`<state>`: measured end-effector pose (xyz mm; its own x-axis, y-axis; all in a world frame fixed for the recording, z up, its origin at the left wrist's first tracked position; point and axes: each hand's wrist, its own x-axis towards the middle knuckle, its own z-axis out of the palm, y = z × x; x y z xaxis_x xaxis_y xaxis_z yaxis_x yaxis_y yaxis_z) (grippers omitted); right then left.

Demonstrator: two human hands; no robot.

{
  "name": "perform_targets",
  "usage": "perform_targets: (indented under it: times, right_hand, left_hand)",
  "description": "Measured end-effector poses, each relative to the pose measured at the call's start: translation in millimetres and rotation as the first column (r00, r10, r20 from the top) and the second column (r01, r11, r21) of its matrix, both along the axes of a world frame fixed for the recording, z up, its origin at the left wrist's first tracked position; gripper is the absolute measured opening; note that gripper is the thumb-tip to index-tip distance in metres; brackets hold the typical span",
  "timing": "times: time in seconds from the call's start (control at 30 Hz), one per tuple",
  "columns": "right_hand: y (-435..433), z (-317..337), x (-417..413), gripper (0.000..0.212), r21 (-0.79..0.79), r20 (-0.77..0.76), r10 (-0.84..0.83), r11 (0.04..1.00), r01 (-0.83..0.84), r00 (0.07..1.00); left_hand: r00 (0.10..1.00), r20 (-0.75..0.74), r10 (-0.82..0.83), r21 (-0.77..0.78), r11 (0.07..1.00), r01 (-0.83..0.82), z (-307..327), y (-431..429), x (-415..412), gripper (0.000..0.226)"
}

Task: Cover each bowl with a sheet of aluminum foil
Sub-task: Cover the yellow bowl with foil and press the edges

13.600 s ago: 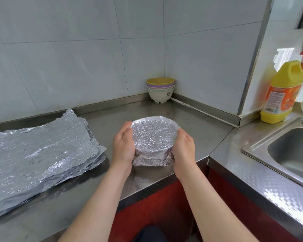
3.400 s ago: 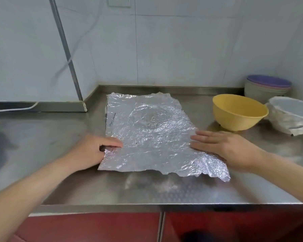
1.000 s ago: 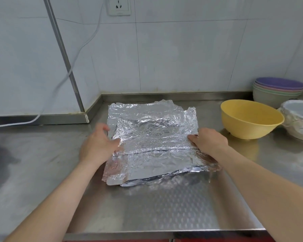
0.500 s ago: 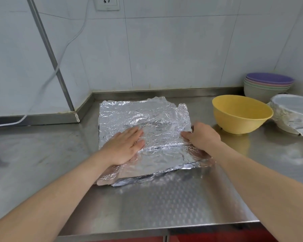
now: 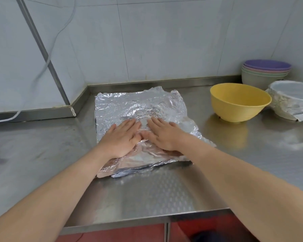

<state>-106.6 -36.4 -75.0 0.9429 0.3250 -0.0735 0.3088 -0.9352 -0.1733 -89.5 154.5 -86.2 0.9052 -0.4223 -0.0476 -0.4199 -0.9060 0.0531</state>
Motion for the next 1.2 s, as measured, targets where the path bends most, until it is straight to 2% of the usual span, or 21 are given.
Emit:
perform_targets:
  times: [0.2, 0.33, 0.47, 0.53, 0.63, 0.73, 0.97, 1.03, 1.1, 1.2]
  right_hand:
    - [-53, -1, -3, 0.082, -0.041, -0.029, -0.147, 0.989, 0.146, 0.989]
    - [-69, -1, -1, 0.070, -0.079, -0.033, -0.218, 0.974, 0.214, 0.975]
    - [-67, -2, -1, 0.068, -0.098, -0.028, -0.219, 0.972, 0.215, 0.975]
    - [-67, -2, -2, 0.069, -0.092, -0.011, -0.224, 0.971, 0.222, 0.975]
    - [-67, -2, -4, 0.075, -0.087, -0.001, -0.231, 0.969, 0.230, 0.973]
    - [-66, -2, -5, 0.080, -0.097, 0.006, -0.228, 0.969, 0.228, 0.974]
    - [-67, -4, -4, 0.083, -0.096, -0.006, -0.230, 0.969, 0.228, 0.973]
    - [-68, -3, -4, 0.084, -0.089, 0.009, -0.227, 0.970, 0.226, 0.974]
    - [-69, -2, -2, 0.087, -0.080, 0.012, -0.229, 0.970, 0.229, 0.973]
    - [-68, -1, -2, 0.091, -0.093, -0.040, -0.227, 0.971, 0.222, 0.973]
  left_hand:
    - [1.000, -0.022, -0.005, 0.011, 1.000, 0.005, 1, 0, -2, 0.071]
    - [0.998, -0.045, -0.040, 0.013, 0.999, 0.040, 6, 5, -5, 0.067]
    - [0.980, -0.197, -0.021, 0.127, 0.991, 0.047, 29, 8, -5, 0.077]
    - [0.990, -0.130, -0.056, 0.093, 0.993, 0.068, 41, -9, -1, 0.083]
    - [0.991, 0.004, -0.137, 0.009, 0.991, 0.137, 41, -54, -2, 0.073]
    - [0.986, -0.009, -0.167, 0.070, 0.984, 0.167, 19, -73, -2, 0.072]
    - [0.986, -0.105, -0.128, 0.067, 0.988, 0.136, 12, -70, 4, 0.081]
    - [0.993, -0.073, -0.091, -0.004, 0.996, 0.091, 14, -61, 8, 0.079]
    - [0.996, -0.018, -0.088, 0.048, 0.995, 0.089, 13, -53, 10, 0.077]
    - [0.994, -0.017, -0.105, 0.101, 0.989, 0.106, 9, -50, 5, 0.076]
